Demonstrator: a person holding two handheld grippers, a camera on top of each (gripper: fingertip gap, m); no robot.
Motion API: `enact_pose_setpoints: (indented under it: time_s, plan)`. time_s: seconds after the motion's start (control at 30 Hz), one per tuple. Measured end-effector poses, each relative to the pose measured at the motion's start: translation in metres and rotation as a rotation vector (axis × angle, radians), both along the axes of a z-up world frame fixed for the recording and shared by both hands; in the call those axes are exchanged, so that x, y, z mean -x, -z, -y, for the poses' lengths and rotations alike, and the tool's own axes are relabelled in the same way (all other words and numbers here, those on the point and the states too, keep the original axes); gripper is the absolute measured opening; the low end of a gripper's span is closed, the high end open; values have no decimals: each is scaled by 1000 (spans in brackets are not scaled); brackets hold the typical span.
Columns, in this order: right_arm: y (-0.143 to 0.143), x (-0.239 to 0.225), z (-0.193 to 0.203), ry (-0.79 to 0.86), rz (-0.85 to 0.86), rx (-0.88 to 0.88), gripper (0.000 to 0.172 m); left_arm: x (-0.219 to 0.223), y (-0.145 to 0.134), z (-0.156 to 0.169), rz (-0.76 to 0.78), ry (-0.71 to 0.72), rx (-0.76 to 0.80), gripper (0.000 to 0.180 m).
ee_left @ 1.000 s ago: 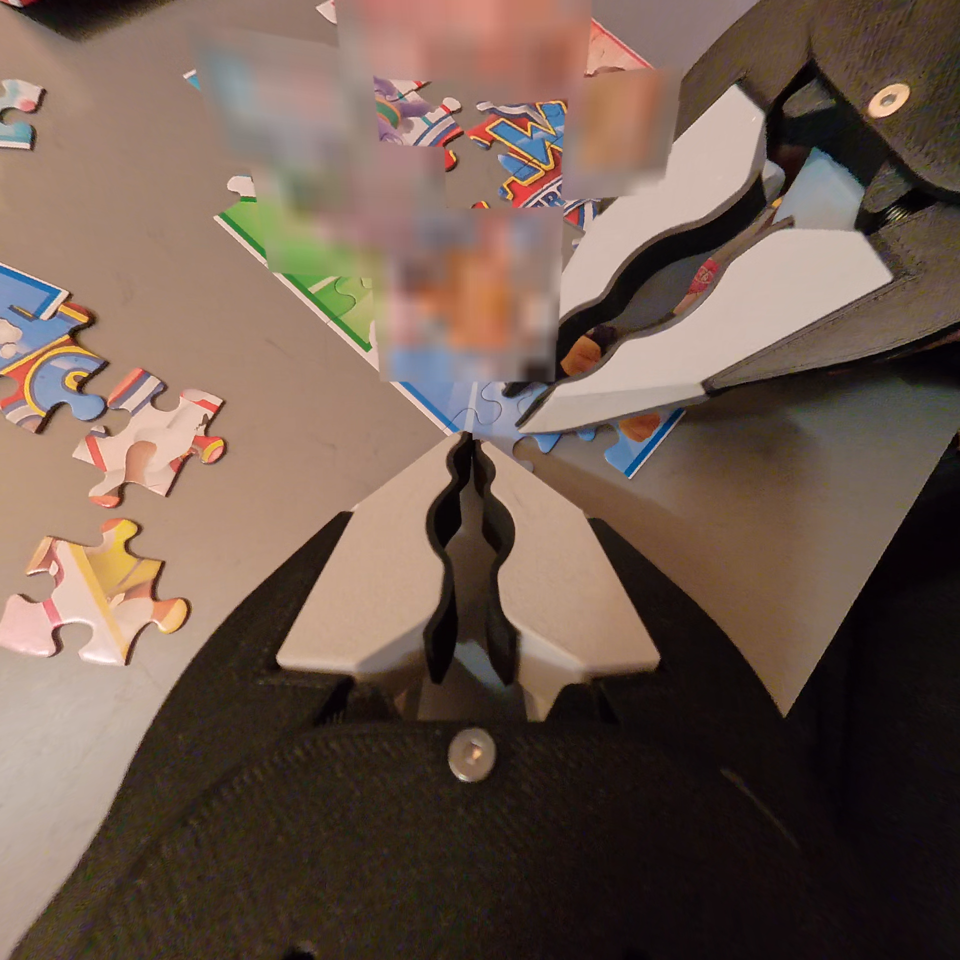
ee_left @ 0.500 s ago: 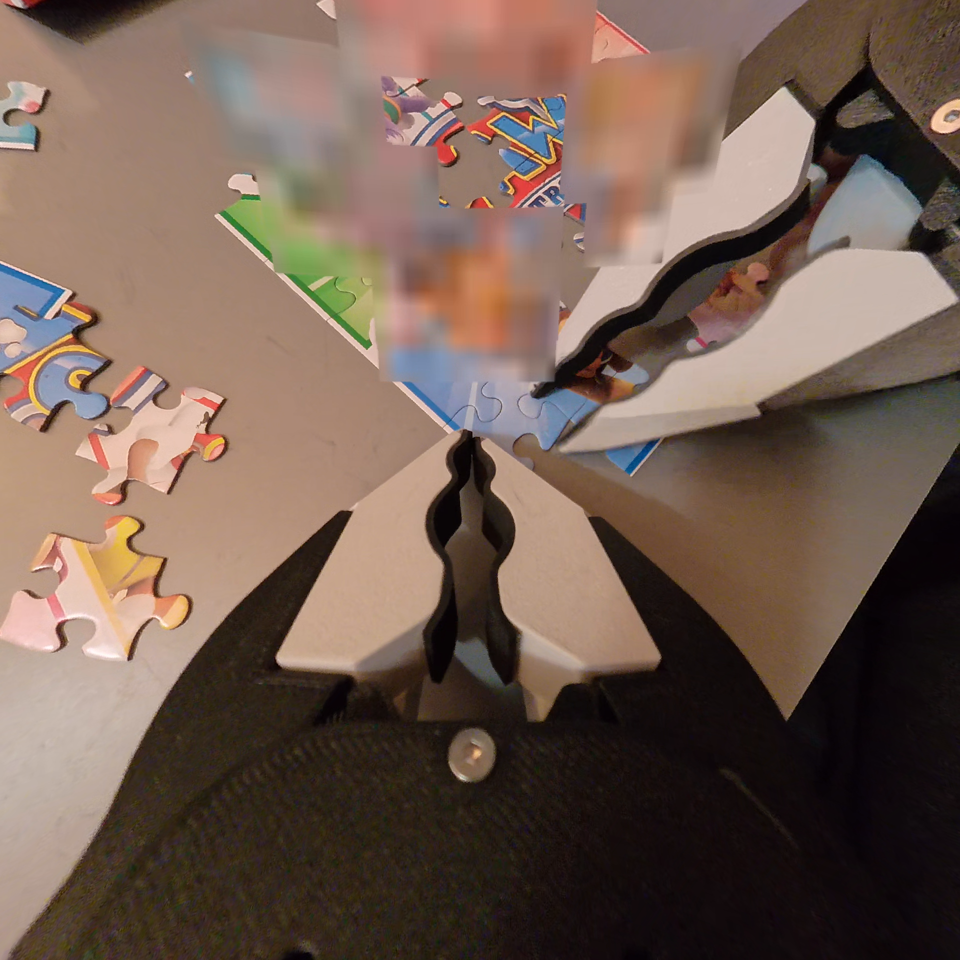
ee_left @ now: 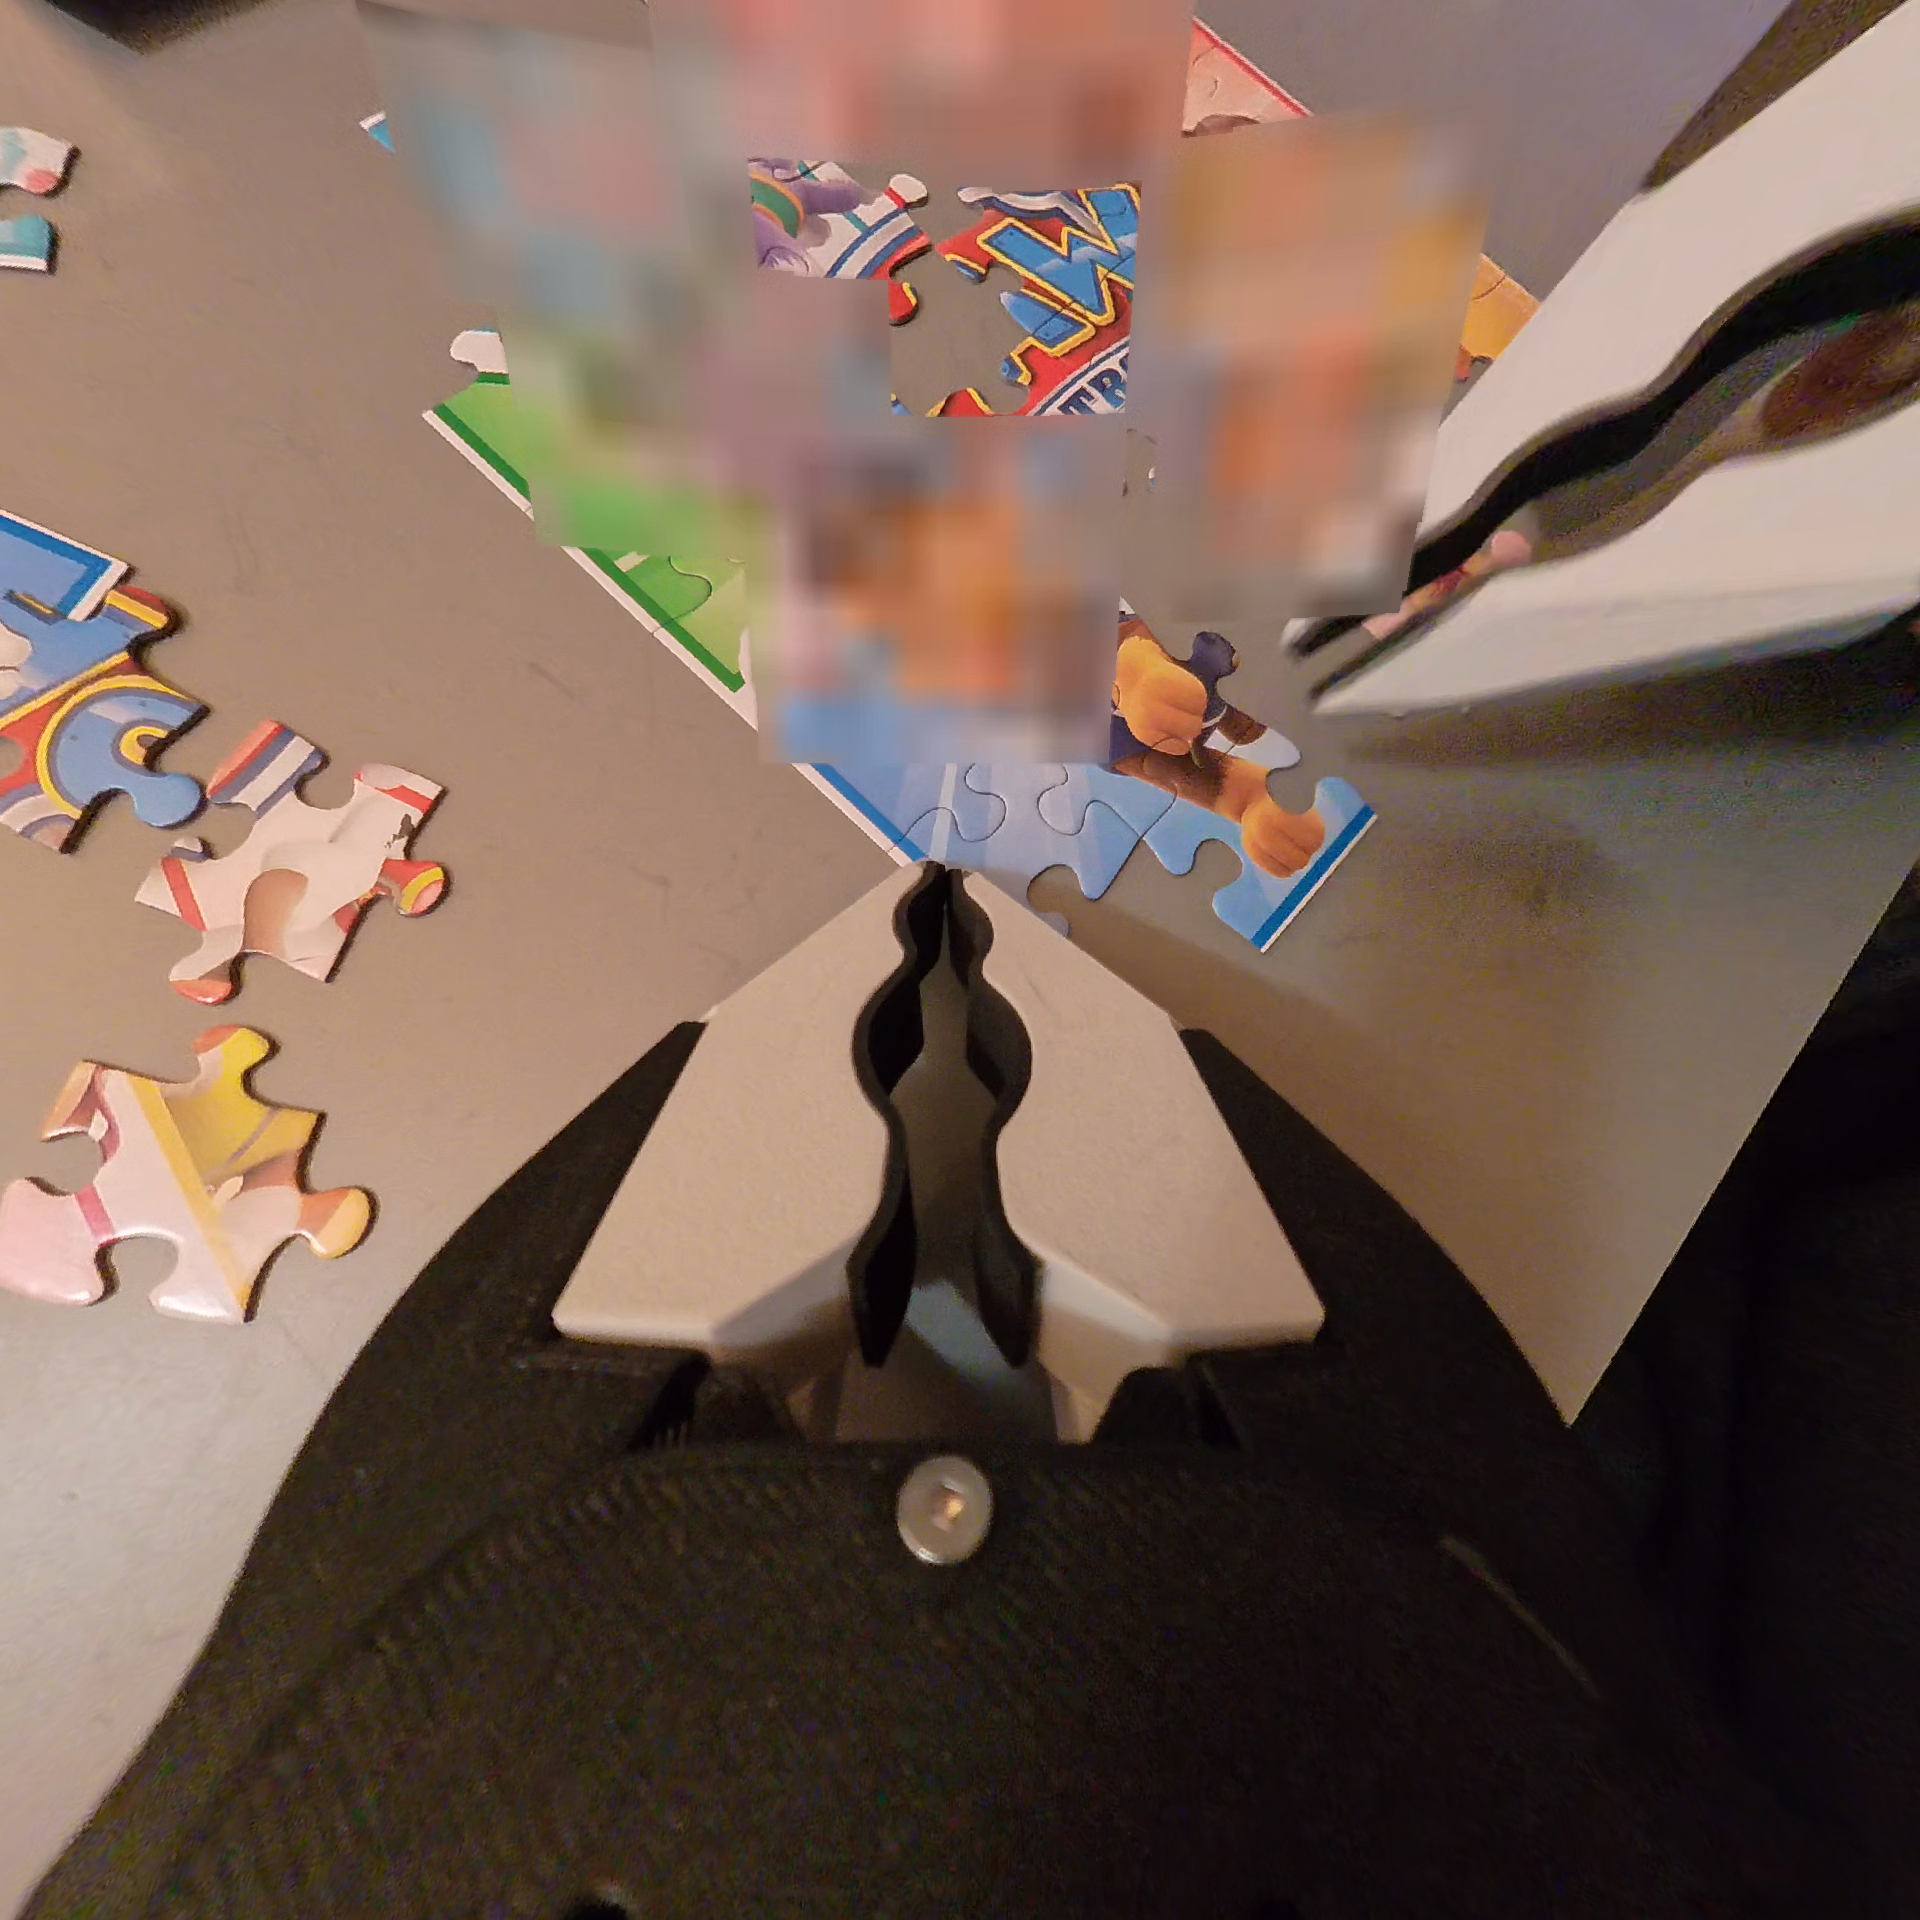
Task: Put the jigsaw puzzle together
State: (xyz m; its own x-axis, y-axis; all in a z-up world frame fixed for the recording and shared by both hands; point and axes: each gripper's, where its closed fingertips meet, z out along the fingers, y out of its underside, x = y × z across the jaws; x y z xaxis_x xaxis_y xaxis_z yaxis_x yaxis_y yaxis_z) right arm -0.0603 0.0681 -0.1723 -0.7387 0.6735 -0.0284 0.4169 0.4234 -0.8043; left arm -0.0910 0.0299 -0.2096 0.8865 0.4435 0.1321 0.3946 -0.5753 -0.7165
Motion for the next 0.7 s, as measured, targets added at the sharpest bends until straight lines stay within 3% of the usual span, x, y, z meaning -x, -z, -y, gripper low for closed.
enact_pose_setpoints:
  time_s: [0.17, 0.33, 0.47, 0.6, 0.7]
  plan:
    - [-7, -8, -43, 155, -26, 58, 7, 15, -12, 13, -11, -86, -51, 0]
    - [-13, -18, -86, 318, -120, 94, 7, 52, -43, 60, -118, -264, -101, 0]
    - [-24, -19, -128, 463, -261, 89, 7, 49, -57, 79, -18, -294, -195, 0]
    - [-49, -24, -150, 530, -373, 286, 9, 57, -80, 110, -103, -392, -211, 0]
    - [-62, -28, -161, 560, -457, 335, 10, 65, -92, 141, -174, -490, -175, 0]
